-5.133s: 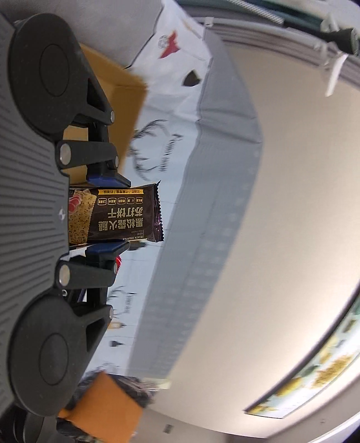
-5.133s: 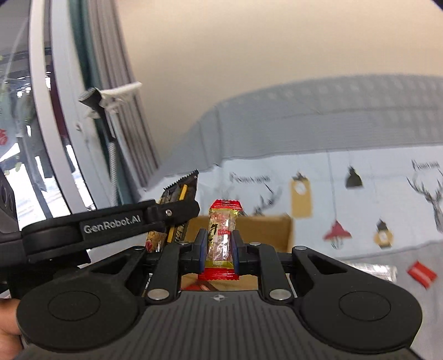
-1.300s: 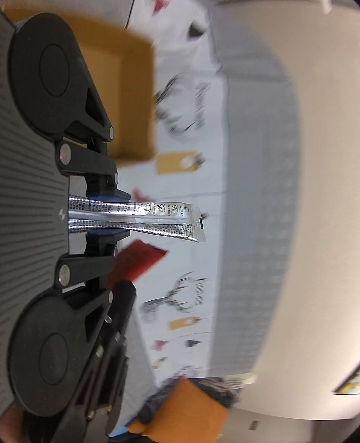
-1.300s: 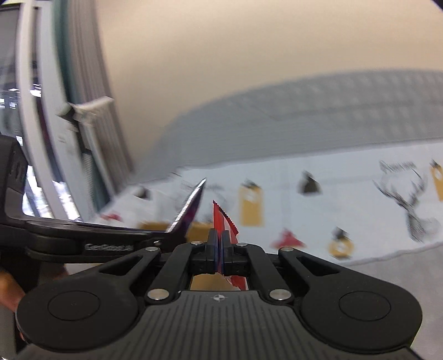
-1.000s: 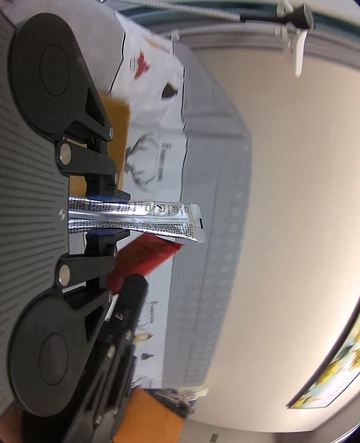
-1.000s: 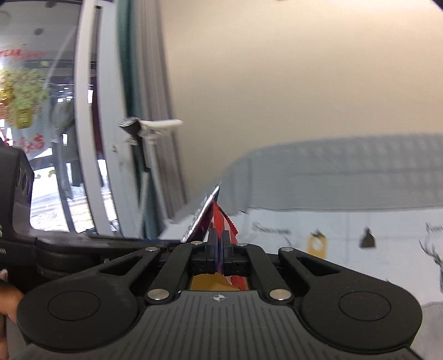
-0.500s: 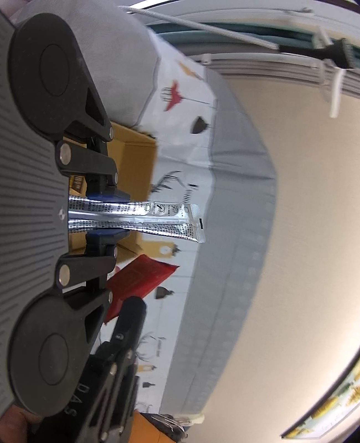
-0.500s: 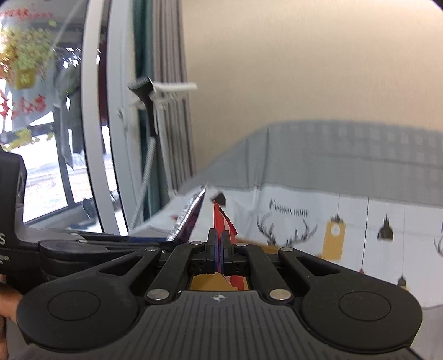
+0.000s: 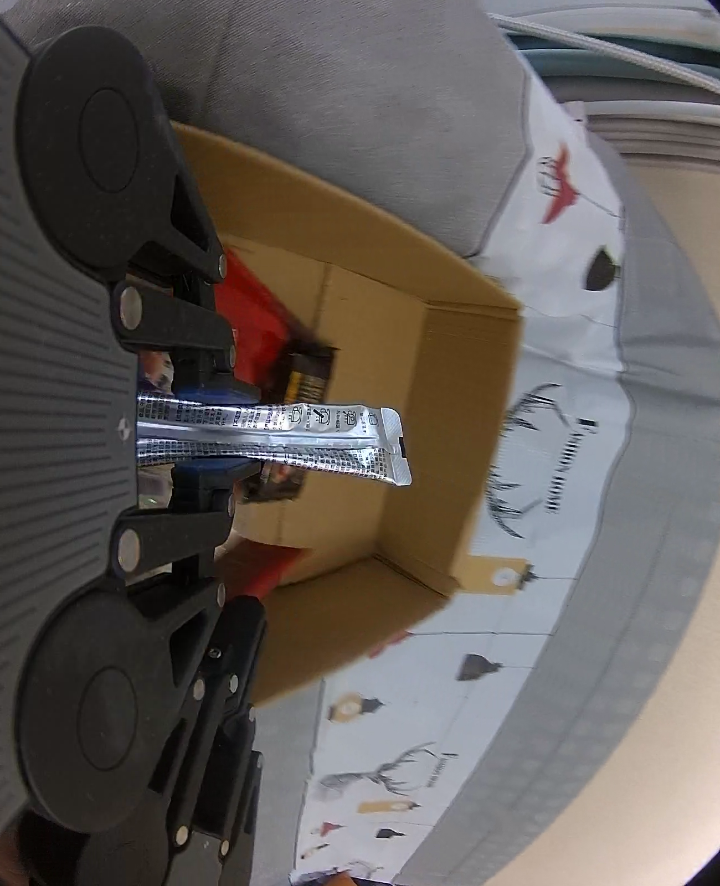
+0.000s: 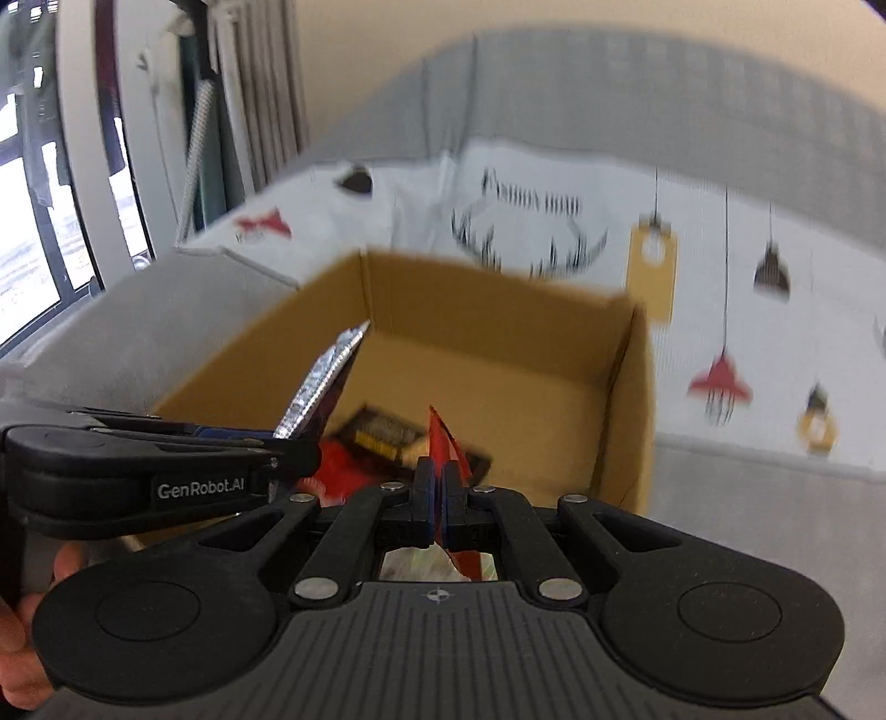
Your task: Organize snacks
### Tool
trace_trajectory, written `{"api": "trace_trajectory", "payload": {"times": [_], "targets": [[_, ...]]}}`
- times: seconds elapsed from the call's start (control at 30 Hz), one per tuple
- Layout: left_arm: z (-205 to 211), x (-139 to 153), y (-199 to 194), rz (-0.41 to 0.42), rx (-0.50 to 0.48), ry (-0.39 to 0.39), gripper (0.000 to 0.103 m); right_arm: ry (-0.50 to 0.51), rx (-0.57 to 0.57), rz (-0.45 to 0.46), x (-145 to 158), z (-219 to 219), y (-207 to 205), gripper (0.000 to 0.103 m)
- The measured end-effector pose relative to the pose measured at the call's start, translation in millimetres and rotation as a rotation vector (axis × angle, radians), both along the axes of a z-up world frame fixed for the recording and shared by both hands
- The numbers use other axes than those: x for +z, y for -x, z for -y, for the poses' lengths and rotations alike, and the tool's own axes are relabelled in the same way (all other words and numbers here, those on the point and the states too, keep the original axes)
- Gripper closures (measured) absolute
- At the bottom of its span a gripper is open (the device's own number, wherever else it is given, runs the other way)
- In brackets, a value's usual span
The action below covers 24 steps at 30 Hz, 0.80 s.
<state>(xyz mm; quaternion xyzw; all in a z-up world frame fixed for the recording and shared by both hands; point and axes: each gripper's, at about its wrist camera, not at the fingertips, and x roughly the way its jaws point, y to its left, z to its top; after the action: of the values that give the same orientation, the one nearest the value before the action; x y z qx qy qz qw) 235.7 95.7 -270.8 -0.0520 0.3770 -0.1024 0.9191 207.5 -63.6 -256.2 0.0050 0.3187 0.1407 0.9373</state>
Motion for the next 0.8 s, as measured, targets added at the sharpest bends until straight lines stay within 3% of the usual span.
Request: {"api": "trace_trajectory", "payload": {"times": [0.07, 0.1, 0.13, 0.17, 0.27, 0.37, 0.43, 0.53, 0.67, 0.8], "targets": [[-1, -2, 0, -0.032, -0.01, 0.019, 0.076, -0.037, -0.028, -0.055, -7, 3, -2, 0.091], [-3, 1, 2, -0.037, 0.007, 0.025, 0.072, -0.059, -0.044, -0.077, -9, 5, -2, 0.076], [-5, 6, 4, -0.037, 0.024, 0.033, 0.06, -0.072, -0.061, -0.089, -9, 8, -3, 0.059], [-7, 13, 8, -0.033, 0.032, 0.04, 0.045, -0.083, -0.08, -0.093, -7, 10, 1, 0.053], [-9, 43, 27, -0.011, 0.043, 0.042, 0.02, -0.07, -0.119, -0.125, 5, 9, 13, 0.049], [-4, 84, 55, 0.044, 0.021, 0.026, 0.013, -0.059, -0.125, -0.135, 30, 4, 31, 0.044], [1, 108, 75, 0.079, 0.026, 0.014, 0.003, -0.041, -0.128, -0.118, 51, 2, 43, 0.028], [10, 142, 107, 0.11, 0.023, -0.005, 0.0, -0.071, -0.127, -0.056, 92, 7, 74, 0.014], [27, 181, 147, 0.111, 0.033, -0.063, 0.0, -0.037, -0.128, -0.016, 131, 7, 115, 0.009], [47, 212, 186, 0.122, 0.09, -0.159, 0.0, -0.028, -0.202, -0.014, 157, 13, 153, 0.001]]}}
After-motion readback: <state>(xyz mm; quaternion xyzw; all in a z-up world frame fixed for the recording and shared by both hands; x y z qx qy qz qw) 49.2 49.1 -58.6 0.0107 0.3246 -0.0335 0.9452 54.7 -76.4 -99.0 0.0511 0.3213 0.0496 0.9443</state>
